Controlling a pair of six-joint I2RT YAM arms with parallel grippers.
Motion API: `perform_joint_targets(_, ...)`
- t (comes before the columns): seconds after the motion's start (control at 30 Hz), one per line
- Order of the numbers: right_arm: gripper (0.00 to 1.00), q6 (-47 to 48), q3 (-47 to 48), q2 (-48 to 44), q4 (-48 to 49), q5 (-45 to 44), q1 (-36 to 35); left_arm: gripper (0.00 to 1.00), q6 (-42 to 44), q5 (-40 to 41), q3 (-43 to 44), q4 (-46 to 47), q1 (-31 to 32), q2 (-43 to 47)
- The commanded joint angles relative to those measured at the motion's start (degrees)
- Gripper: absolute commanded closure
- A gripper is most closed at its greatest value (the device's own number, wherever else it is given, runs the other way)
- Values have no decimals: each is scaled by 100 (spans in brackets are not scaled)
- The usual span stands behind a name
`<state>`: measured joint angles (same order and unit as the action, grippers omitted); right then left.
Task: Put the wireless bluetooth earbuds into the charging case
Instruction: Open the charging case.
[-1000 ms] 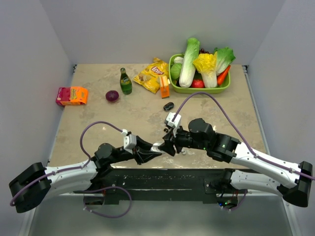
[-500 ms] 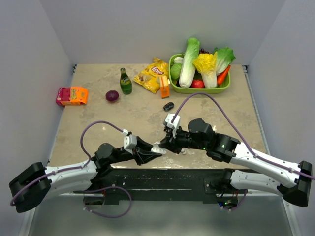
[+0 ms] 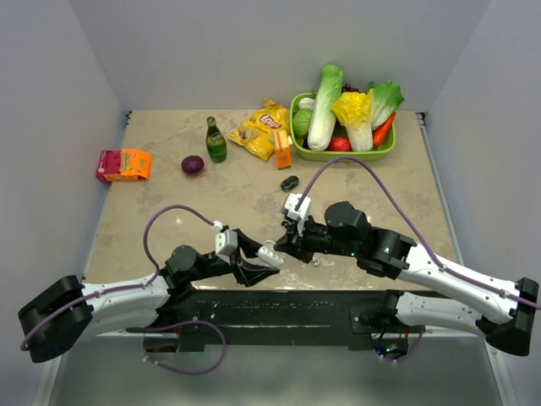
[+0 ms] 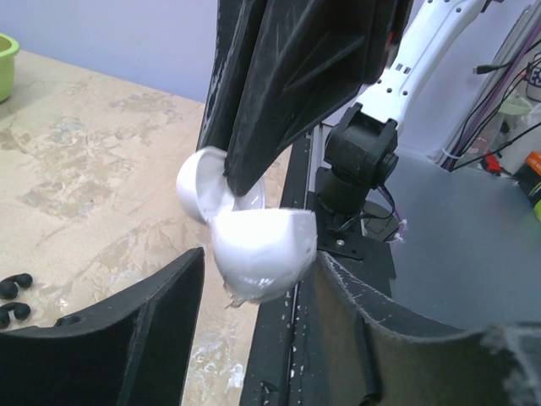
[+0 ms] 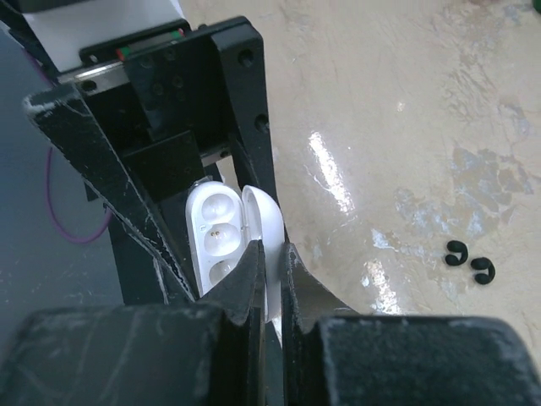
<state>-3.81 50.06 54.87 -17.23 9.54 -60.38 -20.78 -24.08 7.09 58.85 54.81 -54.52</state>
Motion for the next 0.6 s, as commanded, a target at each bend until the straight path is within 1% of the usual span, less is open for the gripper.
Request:
perform_joint_targets(0.0, 100, 39, 364, -152, 45, -58, -26, 27, 170, 43, 231, 136, -14, -41)
perform_joint_targets(0.03, 100, 47, 372, -161, 36, -58, -26, 23, 188, 35, 249, 92, -5, -58)
perform_joint_targets(0.13, 100, 135, 434, -126, -86, -163, -70, 22, 214, 17, 275, 12, -14, -50)
perform_joint_targets(0.23, 100, 258, 539, -108, -262, -470, -219, 22, 197, -53, 319, -22, -14, -32)
perform_joint_targets(0.37, 100, 346, 671, 14, -508, -1111, -553, 22, 170, -211, 468, -128, -14, -23)
perform_joint_targets(0.43, 100, 548, 715, 59, -588, -1393, -703, 22, 179, -299, 521, -189, -14, -32)
perform_joint_targets(0.53, 100, 557, 698, 50, -588, -1613, -817, 26, 197, -352, 565, -242, -14, -50)
perform_joint_targets(0.57, 100, 566, 689, 59, -588, -1683, -844, 31, 197, -361, 574, -234, -14, -67)
